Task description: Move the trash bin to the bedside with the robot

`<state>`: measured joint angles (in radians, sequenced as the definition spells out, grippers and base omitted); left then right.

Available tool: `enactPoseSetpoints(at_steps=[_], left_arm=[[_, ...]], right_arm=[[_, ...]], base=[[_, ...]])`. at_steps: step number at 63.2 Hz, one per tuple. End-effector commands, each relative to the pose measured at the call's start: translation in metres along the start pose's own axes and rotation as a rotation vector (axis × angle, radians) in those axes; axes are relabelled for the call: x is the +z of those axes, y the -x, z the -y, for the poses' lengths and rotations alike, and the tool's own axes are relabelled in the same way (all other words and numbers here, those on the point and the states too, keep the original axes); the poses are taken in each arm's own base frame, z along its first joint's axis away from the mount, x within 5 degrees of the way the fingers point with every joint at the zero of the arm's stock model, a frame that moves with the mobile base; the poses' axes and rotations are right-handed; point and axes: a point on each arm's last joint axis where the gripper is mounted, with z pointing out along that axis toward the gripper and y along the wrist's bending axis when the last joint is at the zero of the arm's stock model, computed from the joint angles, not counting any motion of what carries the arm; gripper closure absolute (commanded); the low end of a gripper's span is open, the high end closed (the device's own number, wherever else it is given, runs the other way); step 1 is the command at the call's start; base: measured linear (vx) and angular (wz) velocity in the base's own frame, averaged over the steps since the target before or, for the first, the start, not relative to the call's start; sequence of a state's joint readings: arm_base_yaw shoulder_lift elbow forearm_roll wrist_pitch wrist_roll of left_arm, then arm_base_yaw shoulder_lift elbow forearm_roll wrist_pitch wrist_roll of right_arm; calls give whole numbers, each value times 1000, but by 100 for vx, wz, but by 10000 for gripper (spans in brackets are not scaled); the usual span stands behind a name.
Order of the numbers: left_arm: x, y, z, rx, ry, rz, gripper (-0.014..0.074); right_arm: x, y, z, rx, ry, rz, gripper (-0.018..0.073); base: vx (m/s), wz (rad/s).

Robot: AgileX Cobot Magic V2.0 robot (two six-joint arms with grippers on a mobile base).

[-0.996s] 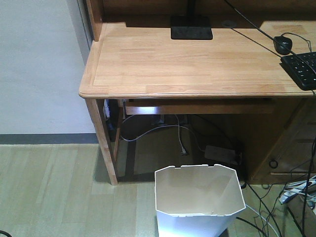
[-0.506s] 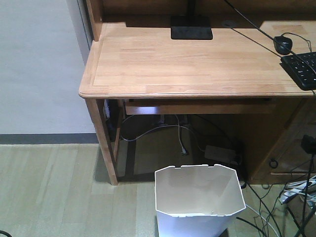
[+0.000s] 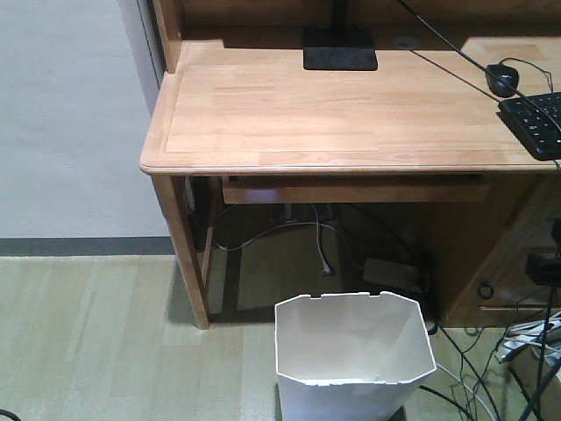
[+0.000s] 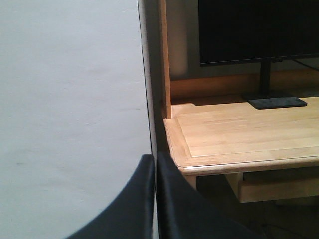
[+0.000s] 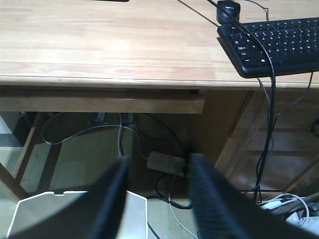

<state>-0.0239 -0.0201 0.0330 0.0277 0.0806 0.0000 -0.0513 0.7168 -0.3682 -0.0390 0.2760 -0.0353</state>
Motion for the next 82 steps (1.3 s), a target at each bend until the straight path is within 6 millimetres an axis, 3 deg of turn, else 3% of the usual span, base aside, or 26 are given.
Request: enactPoseSetpoints(at_steps=[1,12,21,35,58,71,82], left_arm=[[0,3,0,-24,0,67,603],[0,3,0,-24,0,67,603],[0,3,0,-24,0,67,603],[0,3,0,-24,0,67,603],[0,3,0,-24,0,67,603],[0,3,0,-24,0,67,603],[0,3,0,-24,0,67,603]], right_arm=[[-3,17,1,-3,-2,100,102],[-3,17,0,38,4,99,3],[-1,22,0,33,10,64,9],[18,49,2,24,24,-91,10],[97,62,-1,11,85,-495,10],[145,46,-1,12,143,-617,10],[182,15,18,71,210,-695,10]], base=[[0,0],[0,0],[0,0],[0,0],[0,0],[0,0],[0,0]])
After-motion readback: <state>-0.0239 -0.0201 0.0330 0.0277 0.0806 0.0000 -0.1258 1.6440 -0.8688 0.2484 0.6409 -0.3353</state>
